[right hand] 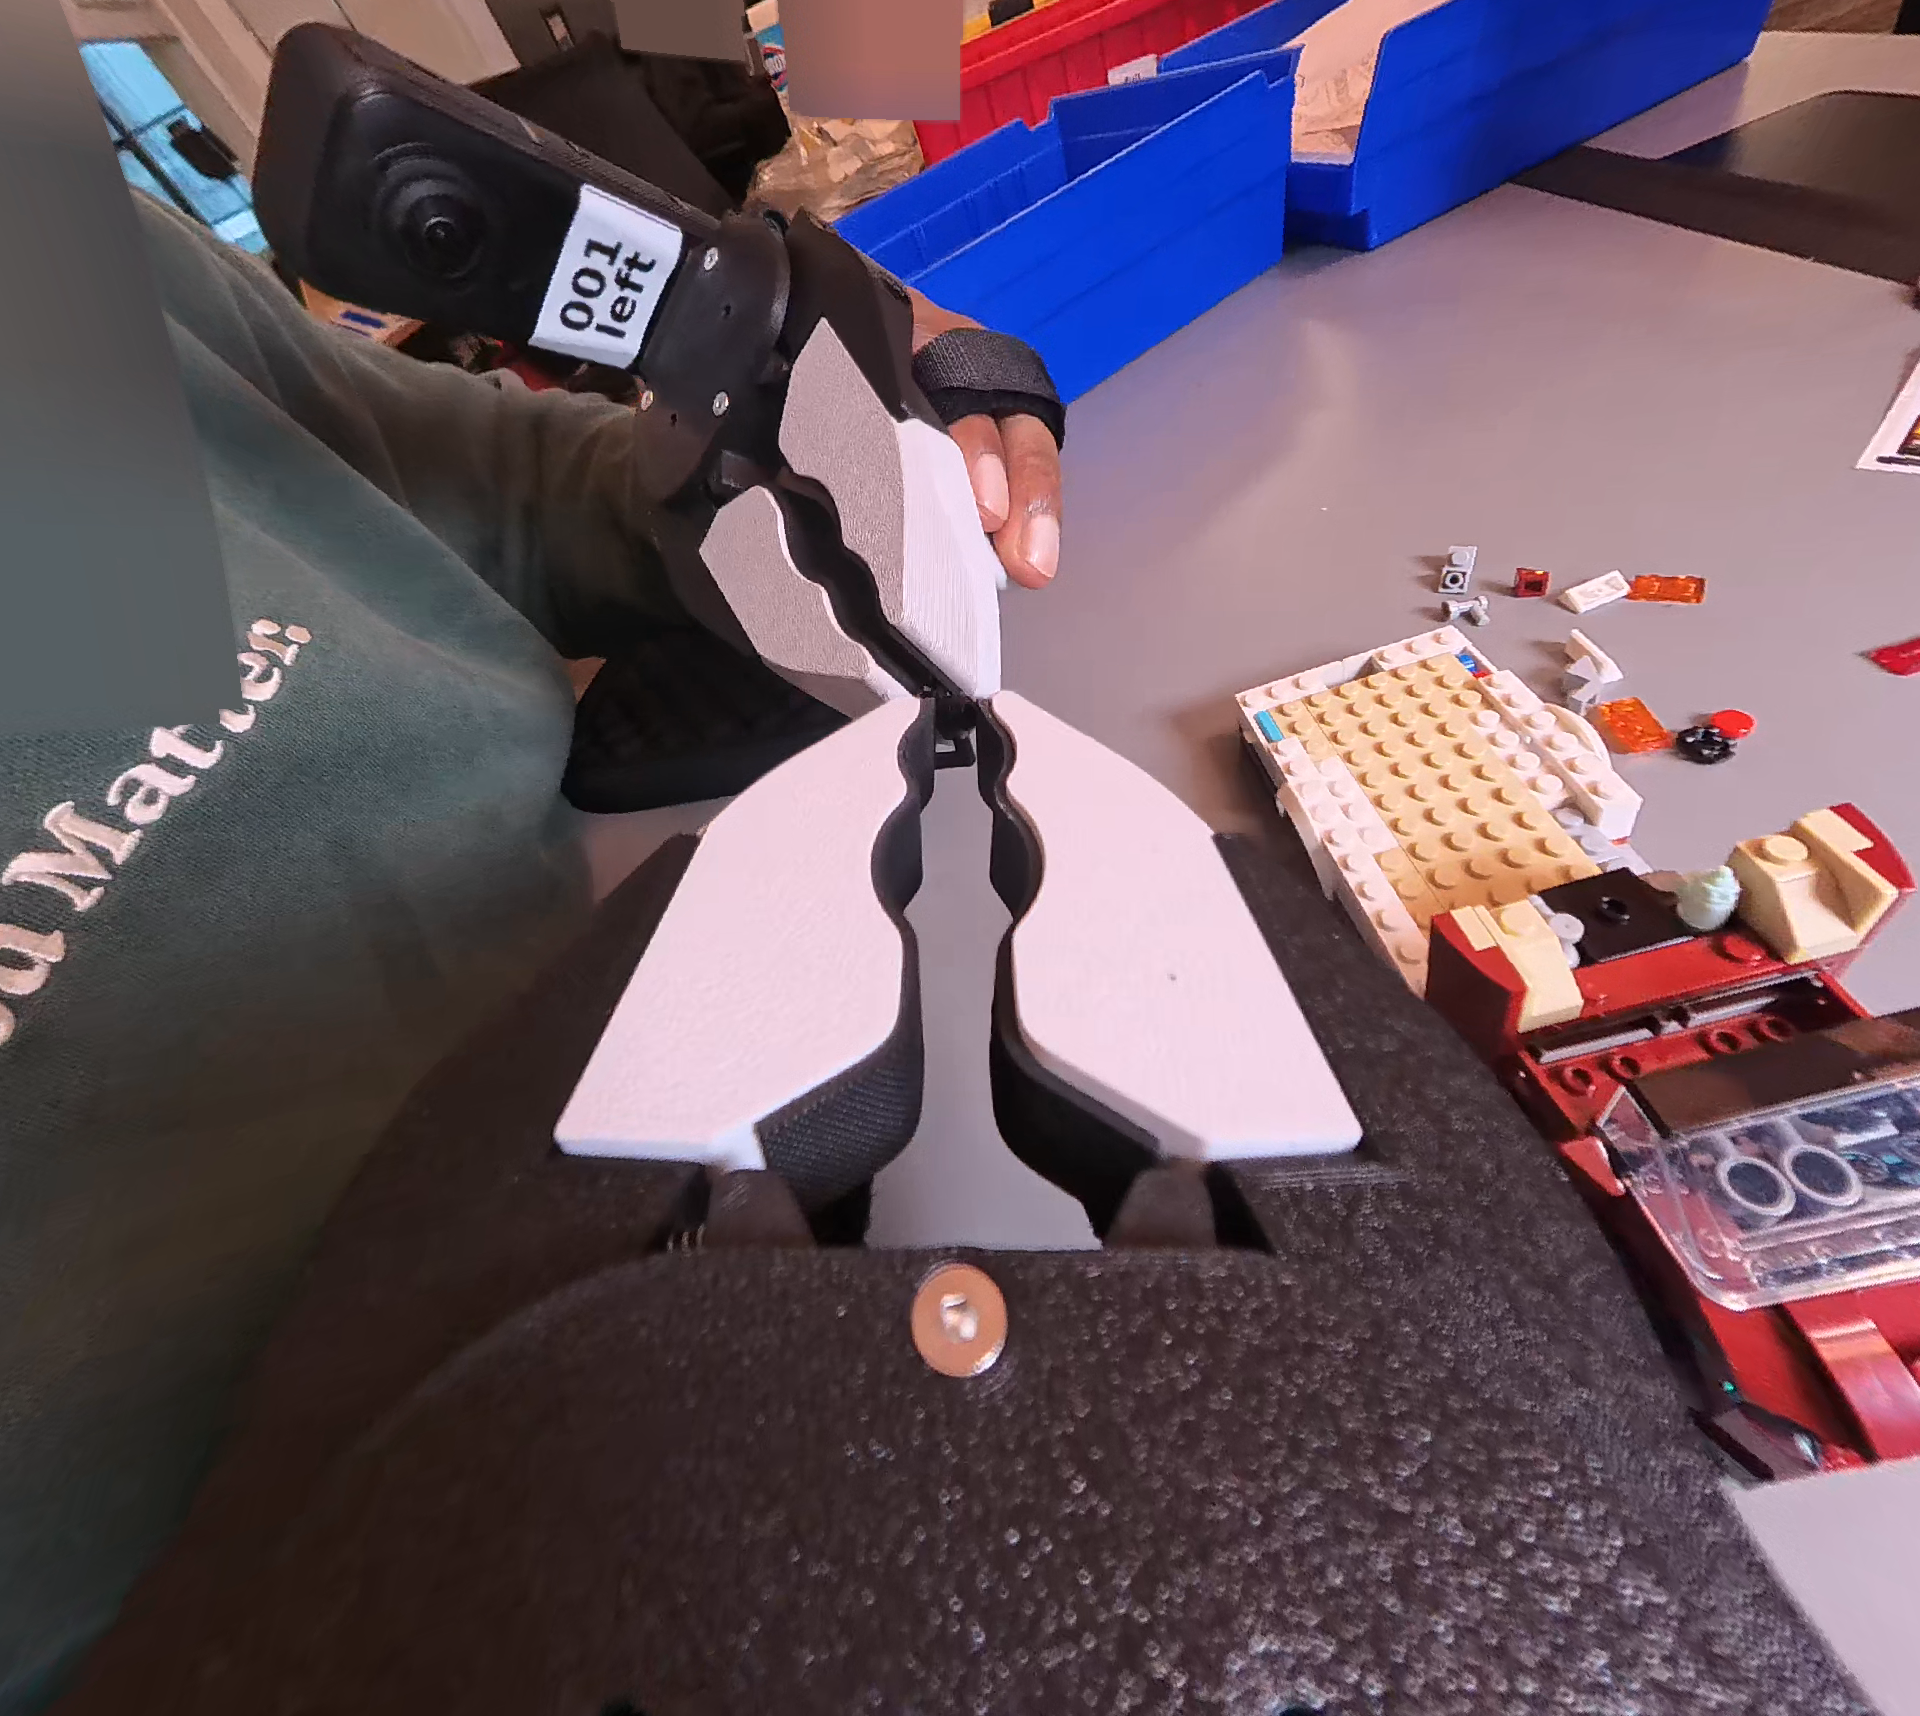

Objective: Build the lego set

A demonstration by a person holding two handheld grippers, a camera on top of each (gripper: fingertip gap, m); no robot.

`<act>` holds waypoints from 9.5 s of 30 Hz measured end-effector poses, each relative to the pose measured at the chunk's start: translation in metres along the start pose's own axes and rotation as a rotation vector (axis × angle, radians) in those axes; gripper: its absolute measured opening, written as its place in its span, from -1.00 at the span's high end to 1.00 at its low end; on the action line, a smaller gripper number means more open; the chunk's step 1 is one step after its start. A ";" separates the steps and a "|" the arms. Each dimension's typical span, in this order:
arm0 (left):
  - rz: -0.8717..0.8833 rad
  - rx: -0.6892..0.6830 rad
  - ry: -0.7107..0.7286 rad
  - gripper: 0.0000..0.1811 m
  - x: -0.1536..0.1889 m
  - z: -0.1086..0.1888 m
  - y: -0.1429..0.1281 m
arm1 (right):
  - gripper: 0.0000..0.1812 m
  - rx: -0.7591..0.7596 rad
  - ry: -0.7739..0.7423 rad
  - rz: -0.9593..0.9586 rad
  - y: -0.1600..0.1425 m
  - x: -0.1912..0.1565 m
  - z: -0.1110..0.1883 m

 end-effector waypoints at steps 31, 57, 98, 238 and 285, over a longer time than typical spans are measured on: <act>-0.095 -0.128 -0.032 0.94 0.020 -0.015 -0.028 | 0.92 -0.181 -0.084 -0.074 -0.028 0.018 -0.008; 0.342 -0.384 -0.274 0.84 0.012 0.008 -0.095 | 0.92 -0.481 -0.380 0.246 -0.058 0.038 -0.011; 0.481 -0.409 -0.376 0.80 0.013 0.000 -0.096 | 0.81 -0.567 -0.379 0.341 -0.065 0.040 0.002; 0.162 -0.013 -0.116 0.91 0.002 0.009 -0.007 | 0.97 -0.025 0.367 -0.753 -0.012 0.007 -0.011; 0.658 -0.004 -0.383 0.92 0.019 -0.007 -0.032 | 0.91 -0.311 -0.123 0.169 -0.036 0.011 -0.015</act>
Point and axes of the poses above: each gripper's, where its closed fingertips meet, z back along the fingers, y out of its top, x = y × z across the jaws, the point moved 3 cm from there along z, back along the fingers, and after that the axes turned 4 degrees about -z, right-handed, at the moved point
